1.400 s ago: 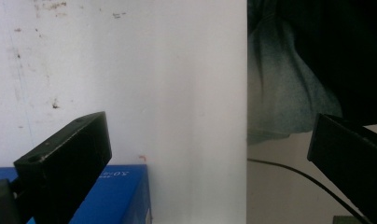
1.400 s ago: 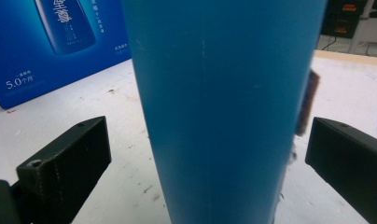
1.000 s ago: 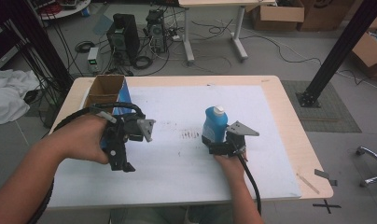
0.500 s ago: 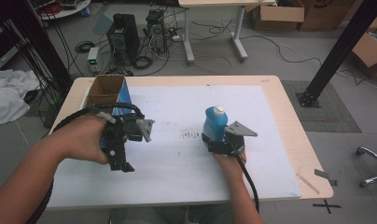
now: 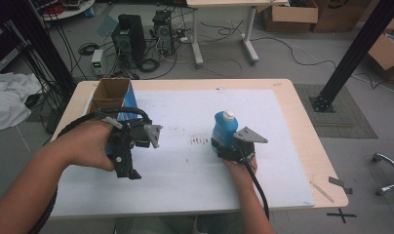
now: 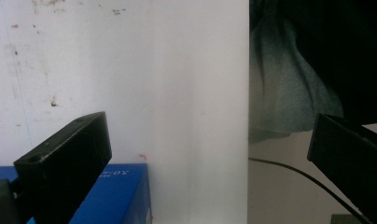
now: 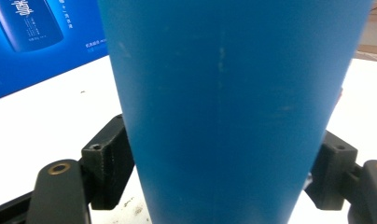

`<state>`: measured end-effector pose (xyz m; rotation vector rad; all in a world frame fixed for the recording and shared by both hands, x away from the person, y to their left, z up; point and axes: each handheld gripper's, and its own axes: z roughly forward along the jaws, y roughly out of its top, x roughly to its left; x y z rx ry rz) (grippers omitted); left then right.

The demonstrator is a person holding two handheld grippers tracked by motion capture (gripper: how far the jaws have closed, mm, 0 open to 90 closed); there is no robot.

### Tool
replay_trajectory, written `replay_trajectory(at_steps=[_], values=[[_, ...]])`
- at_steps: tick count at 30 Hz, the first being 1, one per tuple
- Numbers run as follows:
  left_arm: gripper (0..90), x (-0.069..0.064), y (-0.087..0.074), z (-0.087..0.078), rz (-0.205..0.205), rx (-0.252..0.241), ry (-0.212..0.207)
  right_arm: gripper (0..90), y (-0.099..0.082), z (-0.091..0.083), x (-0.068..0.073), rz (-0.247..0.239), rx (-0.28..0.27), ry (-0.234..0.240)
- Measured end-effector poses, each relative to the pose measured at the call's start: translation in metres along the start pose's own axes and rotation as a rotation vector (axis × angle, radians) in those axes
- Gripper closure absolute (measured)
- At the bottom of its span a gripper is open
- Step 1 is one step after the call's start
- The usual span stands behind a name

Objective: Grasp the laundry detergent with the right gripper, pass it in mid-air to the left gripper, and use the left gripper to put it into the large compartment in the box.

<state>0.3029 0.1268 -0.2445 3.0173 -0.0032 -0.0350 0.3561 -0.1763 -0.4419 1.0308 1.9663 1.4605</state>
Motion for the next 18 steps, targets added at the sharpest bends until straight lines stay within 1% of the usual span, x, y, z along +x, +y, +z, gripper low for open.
replay_trajectory(at_steps=[10, 18], values=[[0.1, -0.0002, 0.0017, 0.0001, -0.001, 0.004, -0.001, 27.0, 0.0002, -0.0001, 0.0001, 0.004, -0.005, -0.003], [0.1, 0.0002, 0.0030, 0.0010, 0.000, 0.008, -0.003, 29.4, 0.0005, 0.0002, 0.0006, -0.002, -0.010, -0.009]])
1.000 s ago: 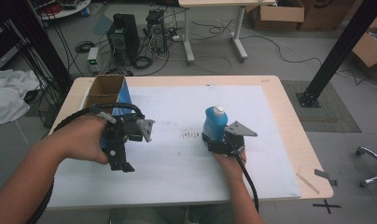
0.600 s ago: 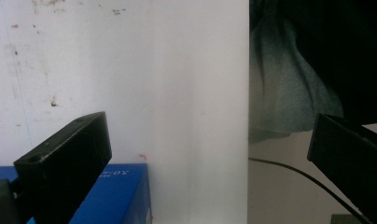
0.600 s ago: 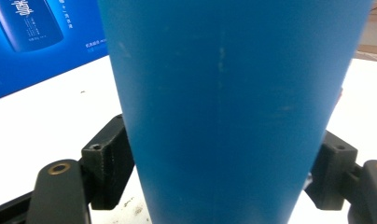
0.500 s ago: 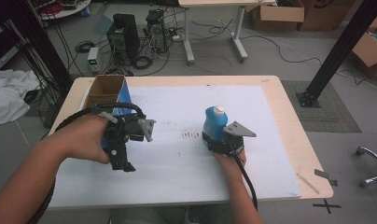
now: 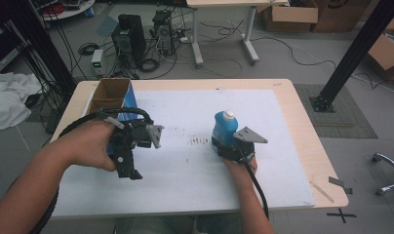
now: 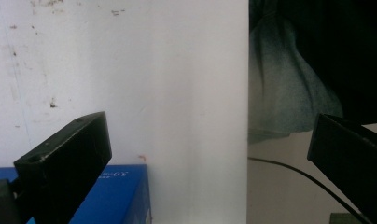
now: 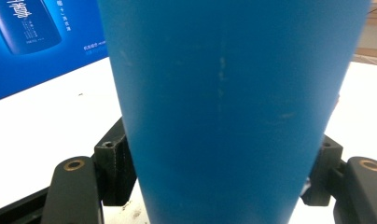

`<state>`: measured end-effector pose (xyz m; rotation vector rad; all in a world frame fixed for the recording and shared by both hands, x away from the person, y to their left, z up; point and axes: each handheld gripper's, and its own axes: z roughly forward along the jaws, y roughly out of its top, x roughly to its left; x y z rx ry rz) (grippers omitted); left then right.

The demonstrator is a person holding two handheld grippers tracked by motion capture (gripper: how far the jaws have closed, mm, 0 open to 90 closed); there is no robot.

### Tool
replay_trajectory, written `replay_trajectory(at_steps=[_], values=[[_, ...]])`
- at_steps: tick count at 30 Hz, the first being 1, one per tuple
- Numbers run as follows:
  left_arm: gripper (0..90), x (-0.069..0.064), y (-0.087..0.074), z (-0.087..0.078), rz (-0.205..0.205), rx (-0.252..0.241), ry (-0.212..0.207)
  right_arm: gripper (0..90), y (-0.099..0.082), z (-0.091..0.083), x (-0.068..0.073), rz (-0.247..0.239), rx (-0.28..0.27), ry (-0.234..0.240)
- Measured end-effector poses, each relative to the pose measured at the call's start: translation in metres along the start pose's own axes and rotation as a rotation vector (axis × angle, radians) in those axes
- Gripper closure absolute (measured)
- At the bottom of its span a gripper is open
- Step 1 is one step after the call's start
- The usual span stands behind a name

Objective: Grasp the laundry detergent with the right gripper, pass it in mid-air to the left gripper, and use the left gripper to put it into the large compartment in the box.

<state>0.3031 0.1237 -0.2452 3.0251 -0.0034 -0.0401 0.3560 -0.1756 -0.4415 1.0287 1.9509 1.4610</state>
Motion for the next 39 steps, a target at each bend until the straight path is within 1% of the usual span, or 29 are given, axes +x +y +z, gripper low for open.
replay_trajectory(at_steps=[2, 10, 14, 16, 18, 19, 24, 29, 33, 36, 39], values=[[0.1, 0.000, 0.001, 0.000, 0.000, 0.002, 0.001, 31.7, 0.000, 0.000, 0.000, 0.001, -0.001, -0.002], [0.1, 0.001, 0.001, 0.001, -0.001, 0.000, -0.001, 34.9, 0.000, 0.000, 0.000, -0.003, -0.003, -0.011], [0.1, 0.001, 0.003, 0.001, -0.001, 0.008, -0.004, 35.6, 0.000, 0.000, 0.000, -0.005, 0.001, -0.013], [0.1, 0.001, 0.004, 0.001, 0.004, 0.004, -0.004, 36.4, 0.000, 0.000, 0.001, -0.009, 0.003, -0.019], [0.1, 0.001, 0.004, 0.001, 0.004, 0.006, -0.003, 40.2, 0.000, 0.001, 0.001, -0.012, 0.007, -0.032], [0.1, 0.001, 0.004, 0.001, 0.003, 0.006, -0.004, 40.4, 0.000, 0.000, 0.001, -0.011, 0.008, -0.038], [0.1, 0.001, 0.006, 0.000, 0.005, 0.009, -0.002, 42.5, 0.001, 0.000, 0.002, -0.023, 0.011, -0.042], [0.1, 0.000, 0.007, -0.001, 0.010, 0.002, 0.002, 44.5, 0.002, -0.002, 0.000, -0.028, 0.021, -0.024], [0.1, 0.000, 0.008, -0.002, 0.008, 0.000, 0.002, 44.8, 0.004, -0.004, -0.002, -0.020, 0.028, 0.008], [0.1, 0.001, 0.008, -0.002, 0.010, -0.003, 0.004, 44.9, 0.005, -0.007, -0.002, -0.038, 0.033, 0.030], [0.1, 0.002, 0.010, -0.002, 0.016, 0.002, 0.003, 44.9, 0.008, -0.011, -0.005, -0.038, 0.031, 0.060]])
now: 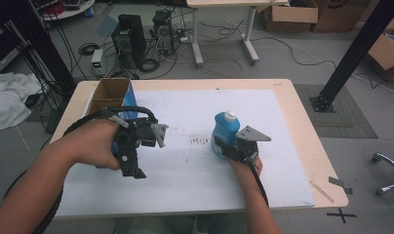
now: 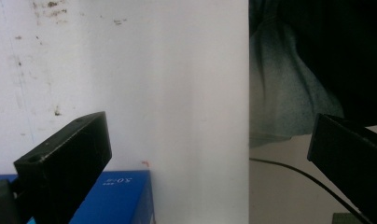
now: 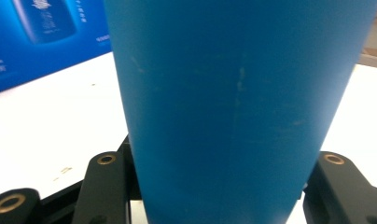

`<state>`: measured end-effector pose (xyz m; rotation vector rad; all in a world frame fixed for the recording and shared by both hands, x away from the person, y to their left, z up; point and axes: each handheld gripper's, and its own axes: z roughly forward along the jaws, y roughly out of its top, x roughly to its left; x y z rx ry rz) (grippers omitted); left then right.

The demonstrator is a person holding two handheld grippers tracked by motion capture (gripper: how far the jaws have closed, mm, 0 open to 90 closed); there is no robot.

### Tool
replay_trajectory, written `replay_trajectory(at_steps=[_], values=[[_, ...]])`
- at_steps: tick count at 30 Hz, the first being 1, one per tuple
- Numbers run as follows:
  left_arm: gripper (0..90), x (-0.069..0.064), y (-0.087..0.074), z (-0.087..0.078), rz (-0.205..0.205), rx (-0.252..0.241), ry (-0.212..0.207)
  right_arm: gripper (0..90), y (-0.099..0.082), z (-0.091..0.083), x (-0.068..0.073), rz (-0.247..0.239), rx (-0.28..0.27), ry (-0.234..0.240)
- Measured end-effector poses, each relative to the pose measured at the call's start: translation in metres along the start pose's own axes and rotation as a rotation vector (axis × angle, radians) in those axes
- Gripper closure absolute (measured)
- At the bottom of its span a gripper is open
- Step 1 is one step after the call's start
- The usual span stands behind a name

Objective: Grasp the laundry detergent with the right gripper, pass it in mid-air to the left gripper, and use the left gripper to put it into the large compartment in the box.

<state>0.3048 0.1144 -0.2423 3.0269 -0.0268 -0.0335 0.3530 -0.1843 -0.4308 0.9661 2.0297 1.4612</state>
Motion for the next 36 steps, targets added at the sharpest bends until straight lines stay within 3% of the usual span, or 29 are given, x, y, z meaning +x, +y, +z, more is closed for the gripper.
replay_trajectory(at_steps=[5, 12, 17, 18, 22, 27, 33, 34, 36], values=[[0.1, 0.002, 0.002, -0.001, -0.005, -0.001, 0.002, 44.9, 0.009, -0.010, -0.006, -0.013, -0.026, 0.098], [0.1, 0.005, 0.006, -0.002, 0.000, -0.004, 0.005, 44.8, 0.023, -0.023, -0.012, -0.090, -0.030, 0.220], [0.1, 0.006, 0.013, -0.004, 0.006, -0.001, 0.003, 44.7, 0.031, -0.031, -0.014, -0.144, -0.039, 0.346], [0.1, 0.007, 0.014, -0.004, 0.008, 0.001, 0.003, 44.7, 0.034, -0.032, -0.013, -0.174, -0.030, 0.385], [0.1, 0.009, 0.022, -0.003, 0.011, 0.007, 0.003, 44.7, 0.037, -0.033, -0.010, -0.211, -0.025, 0.485], [0.1, 0.009, 0.033, -0.004, 0.026, 0.011, 0.002, 44.7, 0.038, -0.027, 0.002, -0.262, 0.005, 0.567], [0.1, 0.009, 0.044, -0.006, 0.043, 0.008, 0.004, 44.7, 0.037, -0.021, 0.014, -0.289, 0.024, 0.636], [0.1, 0.010, 0.048, -0.006, 0.046, 0.005, 0.004, 44.7, 0.038, -0.017, 0.022, -0.303, 0.027, 0.680], [0.1, 0.010, 0.050, -0.006, 0.050, 0.013, 0.001, 44.7, 0.038, -0.015, 0.026, -0.311, 0.033, 0.704]])
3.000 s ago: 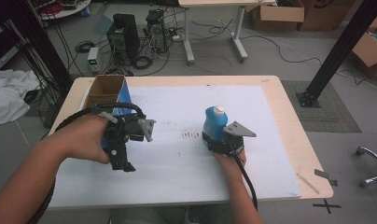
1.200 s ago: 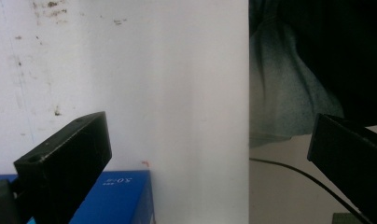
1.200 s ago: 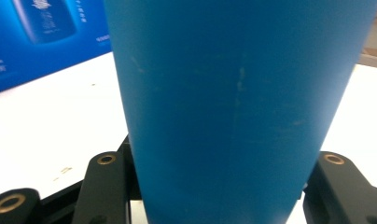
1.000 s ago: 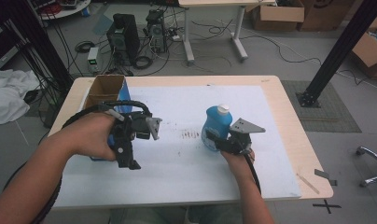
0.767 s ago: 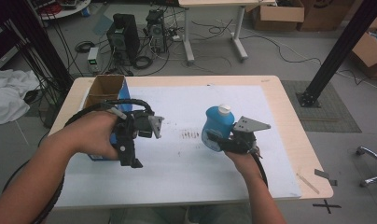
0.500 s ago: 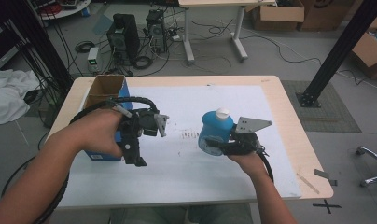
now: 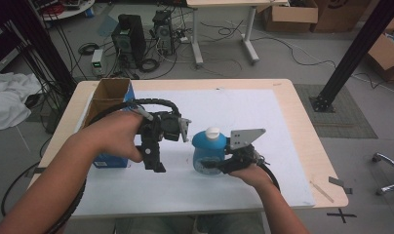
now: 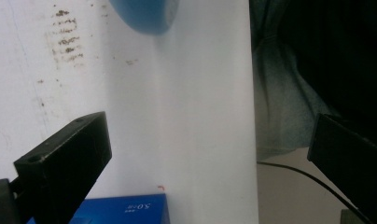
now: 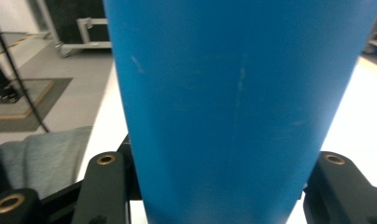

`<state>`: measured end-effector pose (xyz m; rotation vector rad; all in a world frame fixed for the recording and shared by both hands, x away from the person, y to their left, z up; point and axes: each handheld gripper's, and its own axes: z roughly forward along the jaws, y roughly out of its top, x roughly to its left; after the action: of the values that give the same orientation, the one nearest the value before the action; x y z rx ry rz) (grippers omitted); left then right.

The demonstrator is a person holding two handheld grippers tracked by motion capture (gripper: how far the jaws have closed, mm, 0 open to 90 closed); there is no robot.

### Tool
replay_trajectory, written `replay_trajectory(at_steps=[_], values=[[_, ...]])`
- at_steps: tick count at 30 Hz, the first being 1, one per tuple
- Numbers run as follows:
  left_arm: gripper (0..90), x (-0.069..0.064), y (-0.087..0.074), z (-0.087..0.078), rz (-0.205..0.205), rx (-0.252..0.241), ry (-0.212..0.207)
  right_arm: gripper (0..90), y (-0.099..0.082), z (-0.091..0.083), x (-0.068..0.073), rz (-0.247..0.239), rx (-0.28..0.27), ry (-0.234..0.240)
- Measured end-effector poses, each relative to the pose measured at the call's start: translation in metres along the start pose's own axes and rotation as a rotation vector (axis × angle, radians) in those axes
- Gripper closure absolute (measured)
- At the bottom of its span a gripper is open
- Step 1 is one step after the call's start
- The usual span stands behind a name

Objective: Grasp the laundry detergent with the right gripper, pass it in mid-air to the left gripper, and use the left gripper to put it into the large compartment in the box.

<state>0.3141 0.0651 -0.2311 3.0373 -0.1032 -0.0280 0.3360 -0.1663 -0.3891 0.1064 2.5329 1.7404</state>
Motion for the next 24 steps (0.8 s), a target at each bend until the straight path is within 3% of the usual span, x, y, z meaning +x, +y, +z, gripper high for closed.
replay_trajectory(at_steps=[5, 14, 24], values=[[0.1, 0.001, 0.006, 0.001, 0.005, -0.005, -0.002, 44.7, 0.005, 0.015, 0.006, -0.025, 0.017, 0.063], [0.1, 0.002, 0.017, 0.001, 0.017, 0.001, -0.006, 44.8, 0.015, 0.041, 0.013, -0.038, -0.010, 0.138], [0.1, 0.000, 0.025, -0.002, 0.015, 0.009, 0.000, 45.0, 0.029, 0.065, 0.021, -0.060, -0.033, 0.147]])
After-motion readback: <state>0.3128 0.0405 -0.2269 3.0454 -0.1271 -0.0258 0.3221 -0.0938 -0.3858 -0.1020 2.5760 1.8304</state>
